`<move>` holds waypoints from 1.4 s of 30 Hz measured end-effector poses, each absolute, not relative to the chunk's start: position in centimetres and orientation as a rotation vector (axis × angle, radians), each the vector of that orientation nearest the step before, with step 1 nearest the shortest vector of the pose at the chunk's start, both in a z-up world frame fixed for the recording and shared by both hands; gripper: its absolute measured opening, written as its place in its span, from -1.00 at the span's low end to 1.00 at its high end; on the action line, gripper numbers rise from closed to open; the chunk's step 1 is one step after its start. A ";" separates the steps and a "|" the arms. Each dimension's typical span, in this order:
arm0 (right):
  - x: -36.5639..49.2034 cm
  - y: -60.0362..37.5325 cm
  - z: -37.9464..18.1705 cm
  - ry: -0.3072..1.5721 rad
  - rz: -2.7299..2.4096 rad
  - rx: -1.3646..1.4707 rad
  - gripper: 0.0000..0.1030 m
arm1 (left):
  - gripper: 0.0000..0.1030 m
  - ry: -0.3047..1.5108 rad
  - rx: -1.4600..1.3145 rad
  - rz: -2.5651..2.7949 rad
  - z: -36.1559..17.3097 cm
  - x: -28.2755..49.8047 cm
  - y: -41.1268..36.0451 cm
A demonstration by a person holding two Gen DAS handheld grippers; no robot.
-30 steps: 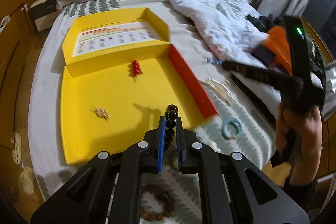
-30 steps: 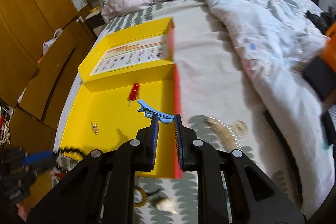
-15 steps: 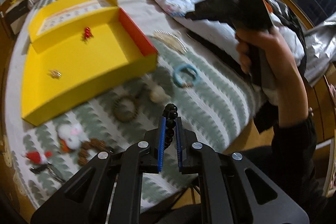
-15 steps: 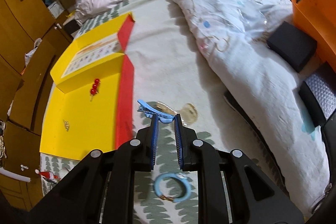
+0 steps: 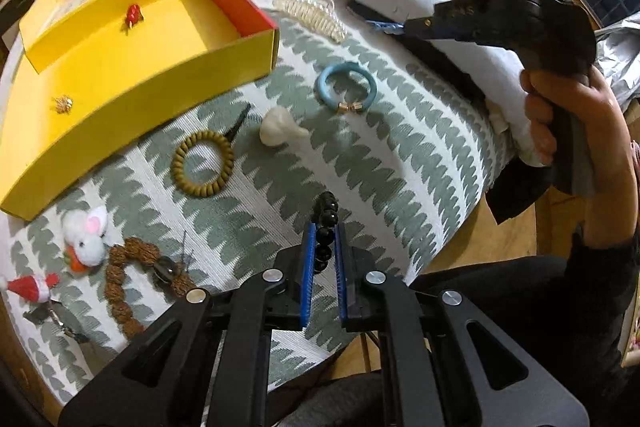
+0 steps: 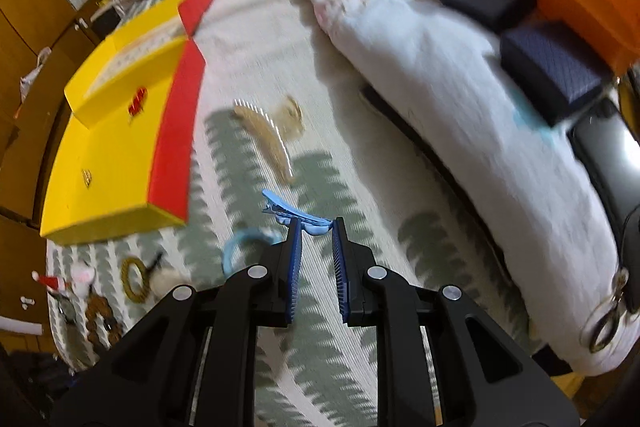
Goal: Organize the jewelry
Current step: 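Open both tools to release the bracelet and clip onto the bedspread, then move both open tools into the box toward the last two pins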
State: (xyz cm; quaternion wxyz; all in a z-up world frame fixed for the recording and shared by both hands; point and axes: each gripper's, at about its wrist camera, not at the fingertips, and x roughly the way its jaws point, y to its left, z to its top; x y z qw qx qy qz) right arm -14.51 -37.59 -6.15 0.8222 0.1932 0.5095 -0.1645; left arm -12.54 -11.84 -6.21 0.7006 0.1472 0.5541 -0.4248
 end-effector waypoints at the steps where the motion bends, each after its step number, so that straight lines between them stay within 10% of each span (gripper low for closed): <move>1: -14.6 -37.6 -6.4 1.092 -0.355 0.412 -0.68 | -0.82 1.233 0.333 -0.935 -6.5 -12.5 -11.9; 15: -14.0 -38.6 -10.9 1.246 -0.434 0.405 -0.57 | -0.79 1.308 0.384 -0.818 -11.0 -9.4 -11.5; 21: -14.4 -38.6 -9.4 1.208 -0.435 0.401 -0.53 | -0.13 1.263 0.354 -0.818 -9.4 -9.0 -10.9; 42: -7.7 -27.5 -1.2 0.897 -0.172 0.264 -0.53 | 0.20 1.161 -0.002 -0.515 -1.4 4.1 -2.1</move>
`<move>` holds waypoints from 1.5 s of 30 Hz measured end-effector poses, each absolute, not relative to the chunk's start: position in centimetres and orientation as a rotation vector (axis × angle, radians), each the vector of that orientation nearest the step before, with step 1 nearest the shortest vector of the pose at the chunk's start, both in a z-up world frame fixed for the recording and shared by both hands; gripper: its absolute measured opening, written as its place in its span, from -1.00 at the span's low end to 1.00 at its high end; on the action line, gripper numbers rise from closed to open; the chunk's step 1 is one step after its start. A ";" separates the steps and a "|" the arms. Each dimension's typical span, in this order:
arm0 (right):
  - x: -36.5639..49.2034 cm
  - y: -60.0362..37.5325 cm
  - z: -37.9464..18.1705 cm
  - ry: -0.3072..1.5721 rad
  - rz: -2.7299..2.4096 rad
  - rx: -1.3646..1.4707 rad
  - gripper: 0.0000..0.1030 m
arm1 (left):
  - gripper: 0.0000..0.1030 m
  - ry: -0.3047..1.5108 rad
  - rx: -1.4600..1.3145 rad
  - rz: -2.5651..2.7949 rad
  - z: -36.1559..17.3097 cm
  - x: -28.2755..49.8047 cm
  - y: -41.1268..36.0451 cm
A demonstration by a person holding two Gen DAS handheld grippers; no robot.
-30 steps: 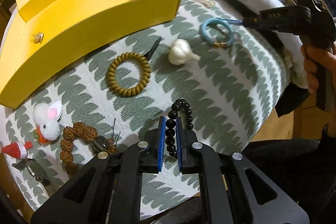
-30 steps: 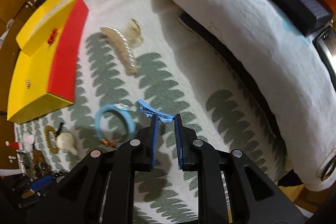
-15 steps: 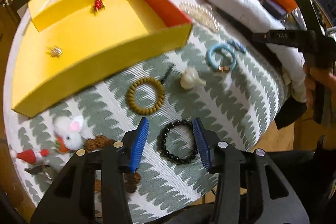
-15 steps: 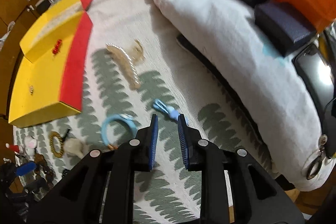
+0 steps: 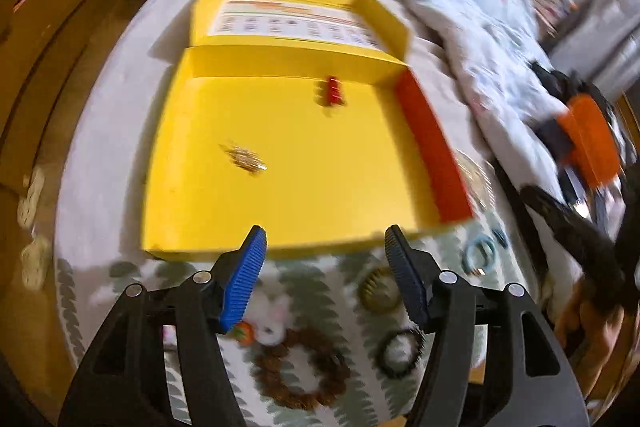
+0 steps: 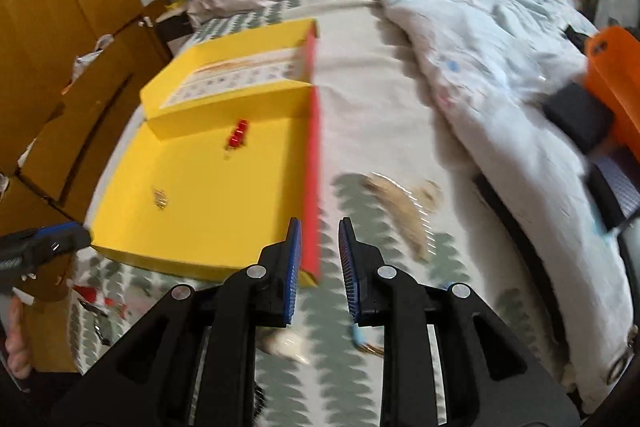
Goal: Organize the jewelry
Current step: 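Move both open tools into the box toward the last two pins, then grasp the gold brooch with the left tool while the right tool grasps the red bead hairpin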
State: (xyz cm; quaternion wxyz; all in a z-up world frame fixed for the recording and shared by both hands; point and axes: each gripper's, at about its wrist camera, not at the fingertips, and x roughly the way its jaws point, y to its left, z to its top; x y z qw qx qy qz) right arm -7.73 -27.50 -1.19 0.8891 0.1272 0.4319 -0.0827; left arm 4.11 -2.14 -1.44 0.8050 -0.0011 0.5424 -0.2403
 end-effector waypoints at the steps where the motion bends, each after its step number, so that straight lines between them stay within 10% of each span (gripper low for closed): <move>1: -7.2 -27.0 -1.2 0.889 -0.155 0.262 -0.53 | 0.20 1.162 -0.005 -0.496 -1.6 4.8 -1.9; 25: 8.8 -22.7 -6.2 0.990 -0.042 0.276 -0.51 | 0.20 1.365 0.038 -0.370 -11.2 13.1 -2.7; 30: 12.1 -22.2 -7.5 1.040 -0.044 0.214 -0.03 | 0.20 1.382 0.053 -0.367 -12.2 13.9 -2.6; 45: 18.0 -21.0 -12.9 1.119 -0.030 0.146 -0.03 | 0.20 1.349 0.098 -0.360 -12.1 14.4 -3.2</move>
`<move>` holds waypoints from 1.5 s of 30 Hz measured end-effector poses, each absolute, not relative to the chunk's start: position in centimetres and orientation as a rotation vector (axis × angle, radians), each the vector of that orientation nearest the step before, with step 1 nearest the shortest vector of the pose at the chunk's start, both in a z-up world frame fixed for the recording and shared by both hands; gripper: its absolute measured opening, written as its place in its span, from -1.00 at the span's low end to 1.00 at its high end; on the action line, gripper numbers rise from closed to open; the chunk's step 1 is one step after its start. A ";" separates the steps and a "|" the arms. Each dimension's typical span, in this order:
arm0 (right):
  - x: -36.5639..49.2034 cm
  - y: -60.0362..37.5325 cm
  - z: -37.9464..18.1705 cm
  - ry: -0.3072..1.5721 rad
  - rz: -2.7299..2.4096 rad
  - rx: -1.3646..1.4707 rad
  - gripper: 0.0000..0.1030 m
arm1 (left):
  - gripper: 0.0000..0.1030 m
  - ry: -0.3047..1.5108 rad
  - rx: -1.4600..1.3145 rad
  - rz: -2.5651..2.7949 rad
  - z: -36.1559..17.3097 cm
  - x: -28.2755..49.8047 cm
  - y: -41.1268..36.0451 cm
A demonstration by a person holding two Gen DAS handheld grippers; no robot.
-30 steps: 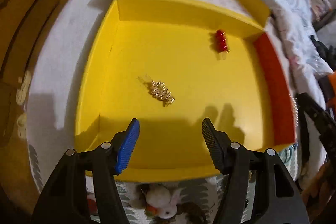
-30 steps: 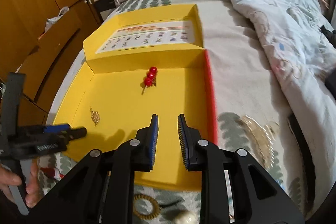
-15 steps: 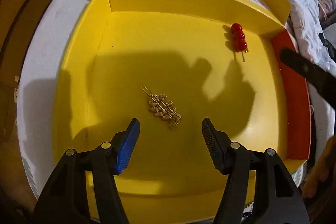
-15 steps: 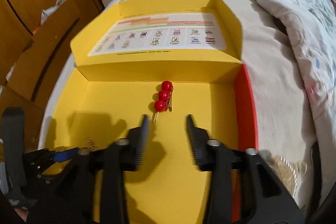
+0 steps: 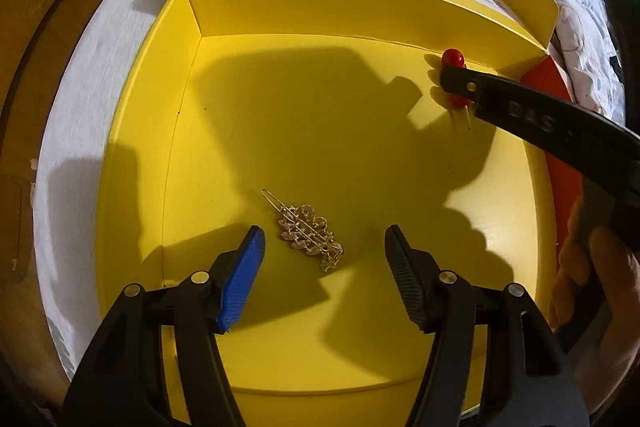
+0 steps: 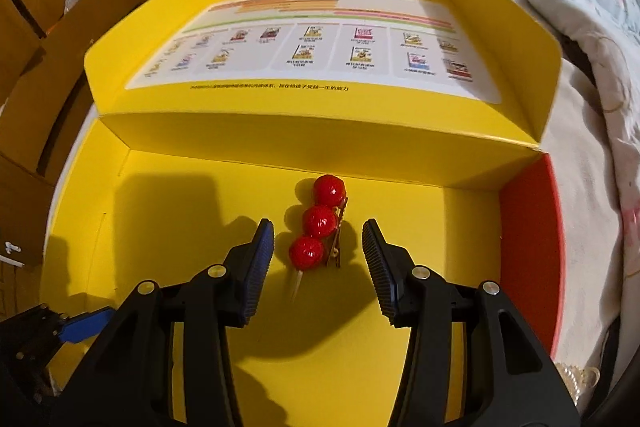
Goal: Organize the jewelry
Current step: 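Grasp the gold brooch with the left tool while the right tool grasps the red bead hairpin, then lift the gold brooch and red bead hairpin out of the box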
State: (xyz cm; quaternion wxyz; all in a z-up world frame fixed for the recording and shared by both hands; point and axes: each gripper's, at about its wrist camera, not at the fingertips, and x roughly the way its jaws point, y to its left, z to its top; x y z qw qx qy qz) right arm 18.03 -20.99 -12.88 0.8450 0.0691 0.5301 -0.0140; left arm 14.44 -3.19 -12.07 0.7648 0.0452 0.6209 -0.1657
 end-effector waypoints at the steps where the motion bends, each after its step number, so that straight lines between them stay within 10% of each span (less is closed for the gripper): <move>1: 18.2 -20.9 -13.1 1.122 -0.033 0.139 -0.03 | 0.16 1.345 0.105 -0.354 -12.0 14.4 -3.2; 11: 18.3 -20.9 -13.5 1.108 -0.042 0.097 -0.45 | -0.35 1.325 0.129 -0.362 -12.1 13.9 -4.3; 24: 17.4 -22.4 -11.8 1.079 -0.014 0.181 -0.47 | -0.39 1.301 0.053 -0.394 -11.8 14.7 -3.5; 29: 16.4 -23.1 -10.1 1.059 0.006 0.221 -0.47 | -0.78 1.281 0.043 -0.417 -10.3 13.7 -3.0; 45: 12.9 -24.3 -5.5 1.006 -0.005 0.256 -0.47 | -0.80 1.244 -0.028 -0.471 -7.7 12.7 -3.1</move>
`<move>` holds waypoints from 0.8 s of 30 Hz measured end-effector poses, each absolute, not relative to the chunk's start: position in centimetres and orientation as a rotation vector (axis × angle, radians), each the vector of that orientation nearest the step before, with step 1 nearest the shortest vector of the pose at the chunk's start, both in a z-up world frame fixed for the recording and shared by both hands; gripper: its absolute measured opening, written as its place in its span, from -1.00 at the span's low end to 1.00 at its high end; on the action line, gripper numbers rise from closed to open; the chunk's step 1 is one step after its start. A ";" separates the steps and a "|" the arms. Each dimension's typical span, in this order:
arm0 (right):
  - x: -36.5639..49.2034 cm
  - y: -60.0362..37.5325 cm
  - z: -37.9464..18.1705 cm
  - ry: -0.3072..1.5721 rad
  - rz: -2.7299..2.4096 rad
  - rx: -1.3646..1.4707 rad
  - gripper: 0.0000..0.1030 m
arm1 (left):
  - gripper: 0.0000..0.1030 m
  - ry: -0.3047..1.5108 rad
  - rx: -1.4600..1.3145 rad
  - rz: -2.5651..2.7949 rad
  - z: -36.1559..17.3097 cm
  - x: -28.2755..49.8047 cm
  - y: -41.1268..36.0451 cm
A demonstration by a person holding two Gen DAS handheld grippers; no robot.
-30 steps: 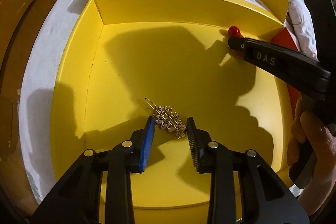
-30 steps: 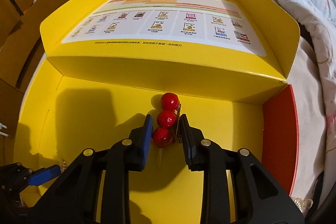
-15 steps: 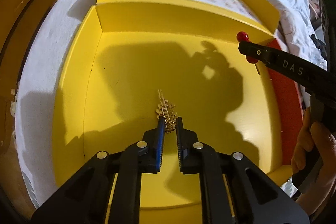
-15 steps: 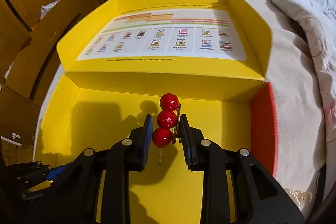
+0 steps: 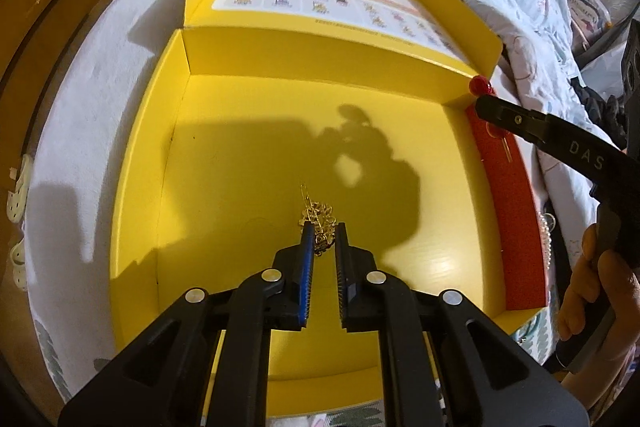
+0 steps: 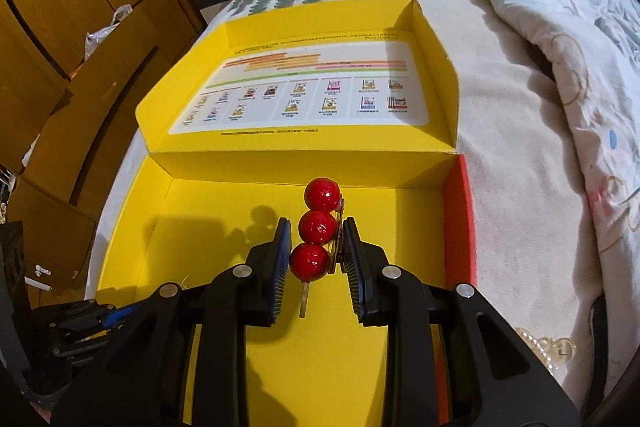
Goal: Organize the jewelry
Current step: 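Lift the gold brooch and red bead hairpin out of the box, then lower both pins onto the bedspread and open both tools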
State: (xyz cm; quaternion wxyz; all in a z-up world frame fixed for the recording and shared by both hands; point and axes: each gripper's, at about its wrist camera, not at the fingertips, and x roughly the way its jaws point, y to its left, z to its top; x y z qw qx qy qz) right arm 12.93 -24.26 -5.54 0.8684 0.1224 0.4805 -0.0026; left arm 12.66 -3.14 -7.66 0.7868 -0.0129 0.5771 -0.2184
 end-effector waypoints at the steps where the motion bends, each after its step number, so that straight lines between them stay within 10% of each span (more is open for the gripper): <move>1: 12.7 -24.3 -5.2 1.002 -0.006 0.253 -0.47 | -0.80 1.241 -0.028 -0.474 -7.5 12.5 -3.1; 14: -1.0 -28.4 2.9 0.908 -0.069 0.284 -0.47 | -0.80 1.139 0.020 -0.685 -1.5 4.0 -6.9; 24: -14.0 -33.5 -1.7 0.983 -0.233 0.373 -0.47 | -0.80 1.182 0.153 -0.899 -2.3 -6.5 -13.6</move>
